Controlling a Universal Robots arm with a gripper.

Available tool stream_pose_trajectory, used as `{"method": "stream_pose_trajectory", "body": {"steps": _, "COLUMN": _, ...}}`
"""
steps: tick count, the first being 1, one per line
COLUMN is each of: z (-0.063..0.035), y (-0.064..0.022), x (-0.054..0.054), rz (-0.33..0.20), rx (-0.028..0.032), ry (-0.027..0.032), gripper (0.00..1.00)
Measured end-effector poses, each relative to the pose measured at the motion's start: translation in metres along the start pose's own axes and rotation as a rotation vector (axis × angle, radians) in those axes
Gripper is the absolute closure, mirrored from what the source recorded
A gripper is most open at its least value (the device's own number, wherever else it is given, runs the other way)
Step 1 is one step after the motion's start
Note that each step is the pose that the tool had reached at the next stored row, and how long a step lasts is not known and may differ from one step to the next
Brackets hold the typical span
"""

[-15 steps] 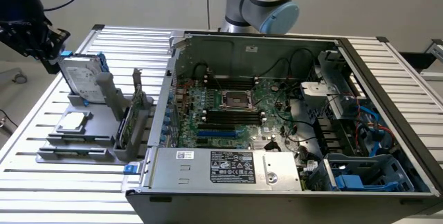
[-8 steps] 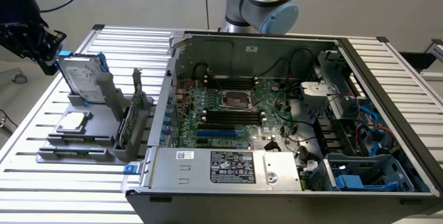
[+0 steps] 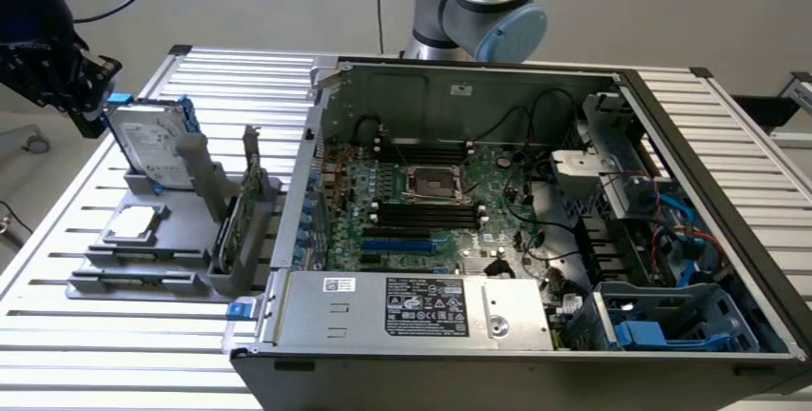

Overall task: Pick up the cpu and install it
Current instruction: 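Pick up the cpu and move it towards the insertion slot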

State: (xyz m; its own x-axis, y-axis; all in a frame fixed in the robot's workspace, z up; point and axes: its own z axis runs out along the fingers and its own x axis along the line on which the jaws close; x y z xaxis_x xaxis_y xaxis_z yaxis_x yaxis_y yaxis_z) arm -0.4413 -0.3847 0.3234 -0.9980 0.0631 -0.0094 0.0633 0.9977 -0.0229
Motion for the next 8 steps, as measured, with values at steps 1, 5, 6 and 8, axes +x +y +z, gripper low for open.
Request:
{"method": "stream_pose_trajectory", "body": {"steps": 1, "z": 0.0, "y": 0.0, "x": 0.0, "rz": 0.0, "rx": 0.0, "ry": 0.0, "gripper": 0.88}}
{"method": "stream_pose_trajectory", "body": {"steps": 5, "z": 0.0, "y": 0.0, "x": 0.0, "rz": 0.0, "rx": 0.0, "ry": 0.0, "gripper": 0.76}}
{"method": "stream_pose_trajectory", "body": {"steps": 6, "z": 0.0, "y": 0.0, "x": 0.0, "rz": 0.0, "rx": 0.0001, "ry": 0.0, "gripper": 0.7}}
{"method": "stream_pose_trajectory", "body": {"steps": 8, "z": 0.0001, "y": 0.0, "x": 0.0, "rz": 0.0, "rx": 0.0001, "ry": 0.0001, "gripper": 0.58}}
